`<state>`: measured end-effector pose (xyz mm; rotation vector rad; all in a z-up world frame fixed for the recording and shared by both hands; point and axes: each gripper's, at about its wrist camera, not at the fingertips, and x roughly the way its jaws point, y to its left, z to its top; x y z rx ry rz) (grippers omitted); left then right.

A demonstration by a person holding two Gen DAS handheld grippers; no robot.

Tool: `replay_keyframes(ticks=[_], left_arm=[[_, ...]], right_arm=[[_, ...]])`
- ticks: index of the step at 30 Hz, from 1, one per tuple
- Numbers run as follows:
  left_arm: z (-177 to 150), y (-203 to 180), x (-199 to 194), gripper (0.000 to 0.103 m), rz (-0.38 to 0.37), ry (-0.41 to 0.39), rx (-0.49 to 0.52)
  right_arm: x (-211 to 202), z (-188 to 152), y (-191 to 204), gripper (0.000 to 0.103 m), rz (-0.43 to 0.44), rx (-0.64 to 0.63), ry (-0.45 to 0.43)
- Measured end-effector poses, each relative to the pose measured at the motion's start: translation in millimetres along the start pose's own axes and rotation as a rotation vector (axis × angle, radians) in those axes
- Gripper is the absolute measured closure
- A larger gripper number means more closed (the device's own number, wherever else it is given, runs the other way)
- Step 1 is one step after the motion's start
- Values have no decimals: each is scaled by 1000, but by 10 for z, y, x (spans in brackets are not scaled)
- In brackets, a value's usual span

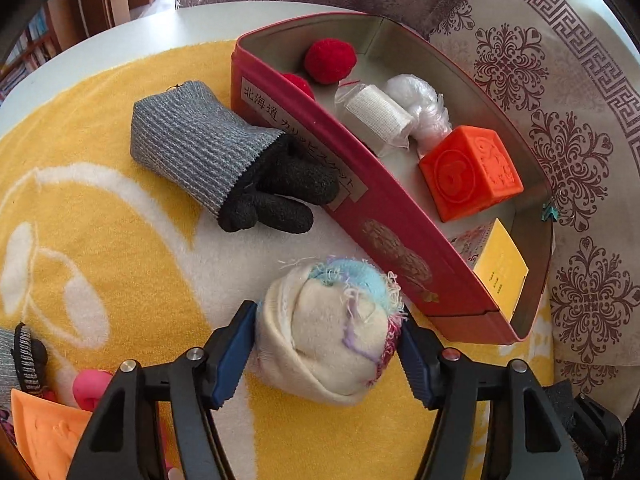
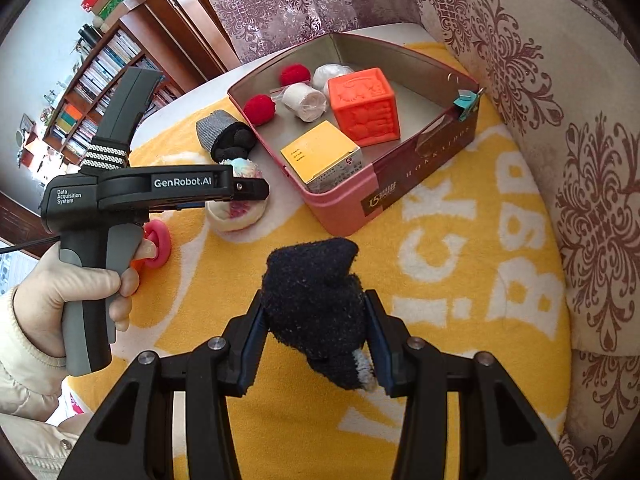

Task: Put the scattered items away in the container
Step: 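Grasp the cream yarn ball with the left tool while the right tool holds the sock, then lower the cream yarn ball into the tin and open the left tool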

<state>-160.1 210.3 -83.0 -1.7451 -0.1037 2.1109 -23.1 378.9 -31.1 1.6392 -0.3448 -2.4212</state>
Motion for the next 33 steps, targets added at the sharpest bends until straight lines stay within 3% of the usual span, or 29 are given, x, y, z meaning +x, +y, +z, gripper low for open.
replay_keyframes(ticks=[8, 14, 21, 28, 33], left_arm=[[-20, 147, -325, 36, -17, -68, -49], [153, 238, -708, 36, -42, -141, -79], [564, -19, -873, 36, -86, -192, -42], [970, -393, -834, 35, -141, -211, 11], [1002, -530, -751, 22, -155, -205, 38]], right_arm=[[-132, 135, 57, 53, 30, -1, -57], [-262, 436, 138, 53, 38, -2, -138], [-389, 900, 169, 53, 9, -3, -246], [-465, 1070, 35, 53, -36, 26, -293], [-495, 1104, -116, 53, -64, 65, -308]])
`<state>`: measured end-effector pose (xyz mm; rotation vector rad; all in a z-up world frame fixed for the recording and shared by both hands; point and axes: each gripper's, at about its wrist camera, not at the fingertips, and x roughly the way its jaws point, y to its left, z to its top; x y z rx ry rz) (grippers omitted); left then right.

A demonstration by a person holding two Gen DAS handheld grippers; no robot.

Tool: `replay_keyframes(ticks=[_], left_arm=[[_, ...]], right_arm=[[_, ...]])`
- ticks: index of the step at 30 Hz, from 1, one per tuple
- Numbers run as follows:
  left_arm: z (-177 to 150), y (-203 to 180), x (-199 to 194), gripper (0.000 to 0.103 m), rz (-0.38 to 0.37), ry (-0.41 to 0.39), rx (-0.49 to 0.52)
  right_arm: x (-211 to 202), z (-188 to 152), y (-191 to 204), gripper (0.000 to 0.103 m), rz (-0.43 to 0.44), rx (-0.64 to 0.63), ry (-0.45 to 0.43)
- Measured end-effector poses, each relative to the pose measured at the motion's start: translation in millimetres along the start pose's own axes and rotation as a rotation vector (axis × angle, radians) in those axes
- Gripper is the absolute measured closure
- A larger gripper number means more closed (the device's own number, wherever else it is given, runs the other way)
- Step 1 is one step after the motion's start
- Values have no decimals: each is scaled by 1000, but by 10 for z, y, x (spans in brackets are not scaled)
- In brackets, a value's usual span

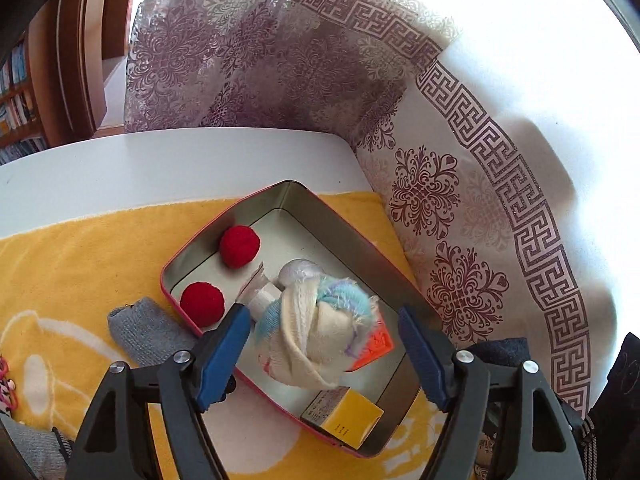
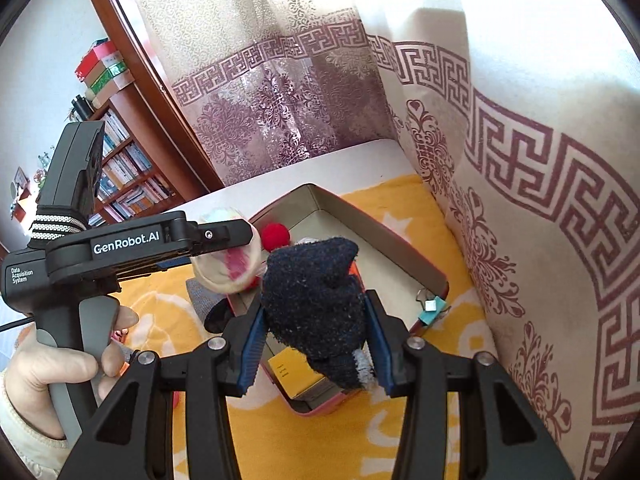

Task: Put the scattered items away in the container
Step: 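Lower the black sock into the tin and open the right tool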

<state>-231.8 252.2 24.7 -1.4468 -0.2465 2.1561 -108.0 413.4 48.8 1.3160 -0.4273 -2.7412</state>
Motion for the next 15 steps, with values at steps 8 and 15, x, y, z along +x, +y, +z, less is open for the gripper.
replay_keyframes(ticks=[8, 15], left_arm=[[-107, 183, -80, 22, 28, -3, -26], [-275, 592, -414, 22, 97, -44, -108]], right_arm=[[71, 144, -46, 53, -5, 13, -19], [259, 410, 222, 51, 13, -49, -52]])
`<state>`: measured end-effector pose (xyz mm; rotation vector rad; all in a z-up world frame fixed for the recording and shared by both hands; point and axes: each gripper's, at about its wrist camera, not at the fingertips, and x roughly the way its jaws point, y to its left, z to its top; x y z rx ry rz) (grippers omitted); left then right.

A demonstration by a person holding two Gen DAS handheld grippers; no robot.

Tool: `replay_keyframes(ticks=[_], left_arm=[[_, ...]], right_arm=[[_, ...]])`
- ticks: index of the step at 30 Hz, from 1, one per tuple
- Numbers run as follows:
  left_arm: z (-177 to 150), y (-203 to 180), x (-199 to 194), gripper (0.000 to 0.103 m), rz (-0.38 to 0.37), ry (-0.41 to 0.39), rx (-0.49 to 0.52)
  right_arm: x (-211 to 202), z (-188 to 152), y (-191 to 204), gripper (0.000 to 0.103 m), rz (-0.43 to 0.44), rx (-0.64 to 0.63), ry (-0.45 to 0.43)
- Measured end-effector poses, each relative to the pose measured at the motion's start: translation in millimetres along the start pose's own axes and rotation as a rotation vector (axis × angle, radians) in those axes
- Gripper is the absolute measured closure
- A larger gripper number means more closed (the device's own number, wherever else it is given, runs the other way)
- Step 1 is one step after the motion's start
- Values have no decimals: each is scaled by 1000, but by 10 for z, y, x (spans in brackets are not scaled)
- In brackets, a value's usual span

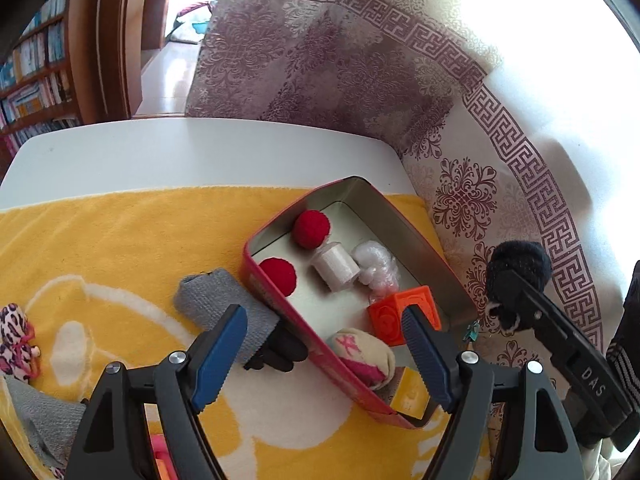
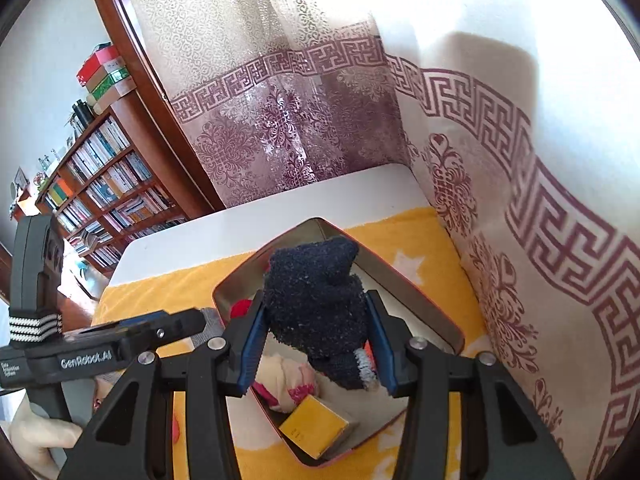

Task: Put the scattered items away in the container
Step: 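Lower the black sock into the tin and open the right tool, then move both tools back toward the remaining toys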

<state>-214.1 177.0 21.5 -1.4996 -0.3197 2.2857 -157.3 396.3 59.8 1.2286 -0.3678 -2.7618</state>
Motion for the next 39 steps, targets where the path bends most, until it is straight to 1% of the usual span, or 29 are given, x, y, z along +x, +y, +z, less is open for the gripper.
replay_keyframes(ticks=[1, 2, 3, 4, 5, 7, 10, 11, 12, 14, 18, 27, 34, 37, 39], left_arm=[[-21, 77, -48, 22, 10, -7, -14], [-44, 159, -91, 20, 19, -13, -31], [-68, 241, -134, 15, 26, -20, -50], [-93, 321, -179, 13, 30, -31, -69], [-114, 396, -225, 13, 35, -43, -84], [-153, 527, -306, 13, 47, -58, -106], [-207, 678, -426, 13, 62, -86, -120], [-226, 709, -469, 3, 73, -97, -115], [-245, 737, -519, 0, 83, -110, -109], [-275, 792, -622, 0, 88, -128, -92], [-323, 924, -809, 0, 103, -137, -74], [-590, 1470, -1150, 0, 137, -132, -146], [-870, 1818, -1257, 0, 144, -96, -196], [-963, 1893, -1286, 0, 165, -90, -185], [-1012, 1956, -1307, 0, 161, -85, -187]], right_arm=[[22, 49, 33, 50, -1, -4, -12], [36, 92, 60, 46, -4, -5, -24], [43, 126, 83, 43, -7, -4, -32], [41, 152, 105, 39, -6, -2, -39], [36, 164, 127, 38, -3, -1, -45], [30, 147, 178, 37, 0, -8, -46], [52, 56, 270, 37, 20, -14, -16], [52, 5, 308, 37, 26, -20, -5], [53, -45, 349, 37, 32, -27, 5], [55, -150, 432, 37, 45, -41, 27], [54, -341, 577, 37, 69, -53, 63], [112, -620, 969, 37, 107, -89, 126], [278, -779, 1286, 37, 140, -153, 189], [387, -828, 1389, 37, 127, -192, 216], [461, -831, 1429, 37, 115, -213, 229]])
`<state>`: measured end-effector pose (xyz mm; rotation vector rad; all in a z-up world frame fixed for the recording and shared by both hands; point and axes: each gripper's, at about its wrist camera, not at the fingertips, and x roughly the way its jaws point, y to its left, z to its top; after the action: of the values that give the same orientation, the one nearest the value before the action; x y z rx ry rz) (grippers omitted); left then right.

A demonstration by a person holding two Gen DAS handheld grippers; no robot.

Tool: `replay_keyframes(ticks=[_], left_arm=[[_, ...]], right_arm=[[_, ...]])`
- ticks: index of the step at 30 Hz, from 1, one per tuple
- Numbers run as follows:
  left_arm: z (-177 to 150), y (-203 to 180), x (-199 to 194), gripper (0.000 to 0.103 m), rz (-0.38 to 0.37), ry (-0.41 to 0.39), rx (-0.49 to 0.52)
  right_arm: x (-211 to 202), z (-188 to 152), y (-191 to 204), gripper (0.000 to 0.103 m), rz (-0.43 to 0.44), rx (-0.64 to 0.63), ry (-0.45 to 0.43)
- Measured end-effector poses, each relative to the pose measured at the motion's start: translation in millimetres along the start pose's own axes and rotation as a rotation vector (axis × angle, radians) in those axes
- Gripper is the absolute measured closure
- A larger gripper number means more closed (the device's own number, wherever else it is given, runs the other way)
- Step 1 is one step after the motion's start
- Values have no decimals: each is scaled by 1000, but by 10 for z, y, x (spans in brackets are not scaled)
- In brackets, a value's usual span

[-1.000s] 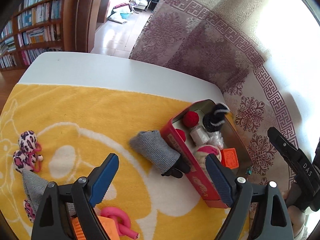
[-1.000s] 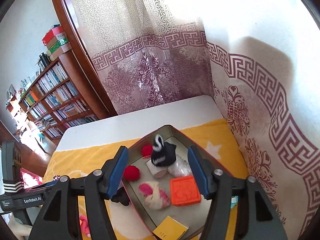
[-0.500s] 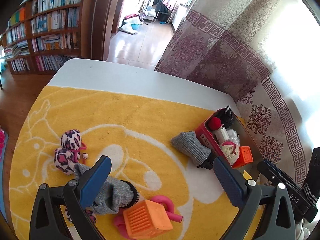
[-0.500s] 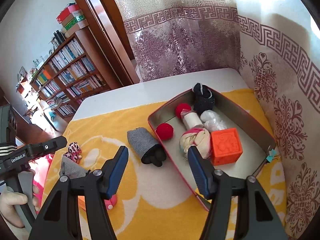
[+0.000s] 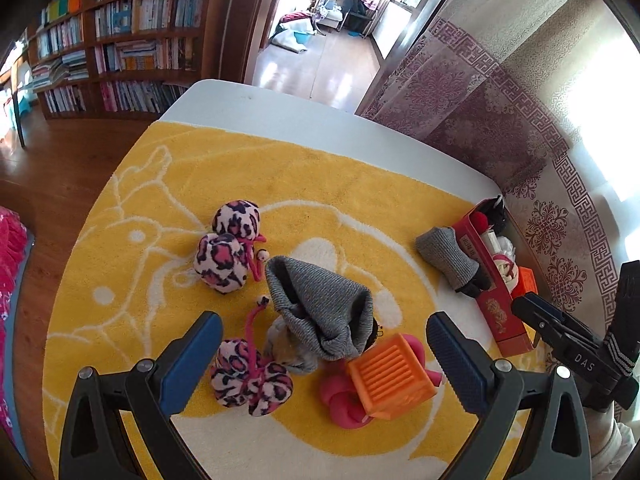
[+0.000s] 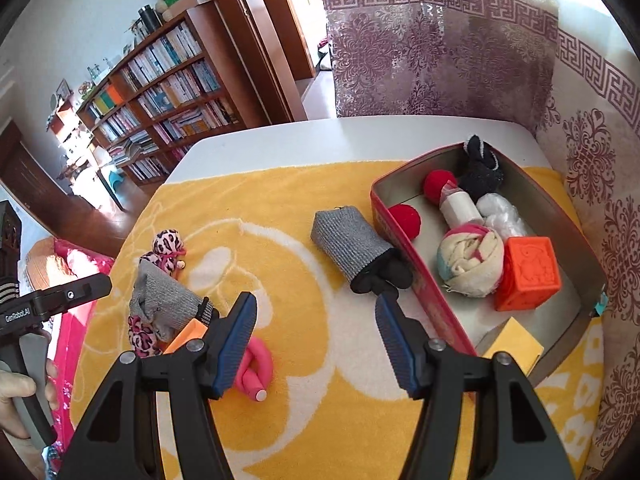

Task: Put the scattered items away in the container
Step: 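Move both tools back toward the remaining toys, then grasp the grey cuffed sock with the right tool while the left tool grasps a leopard plush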

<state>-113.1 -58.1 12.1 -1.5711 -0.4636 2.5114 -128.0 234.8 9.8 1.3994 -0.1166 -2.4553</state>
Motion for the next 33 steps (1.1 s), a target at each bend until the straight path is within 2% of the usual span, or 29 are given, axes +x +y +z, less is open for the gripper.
replay_keyframes(ticks=[10, 21, 27, 33], left_arm=[[-53, 315, -9, 0, -6, 22, -28], [-58, 622, 76, 0, 3, 50, -62], [30, 679, 176, 0, 4, 60, -62], [238, 744, 383, 0, 18, 72, -62]], right_arm=[[447, 159, 111, 37, -74, -93, 87], [886, 375, 183, 37, -171, -176, 126], [1093, 352, 185, 37, -260, -229, 155], [1212, 352, 173, 37, -293, -246, 173]])
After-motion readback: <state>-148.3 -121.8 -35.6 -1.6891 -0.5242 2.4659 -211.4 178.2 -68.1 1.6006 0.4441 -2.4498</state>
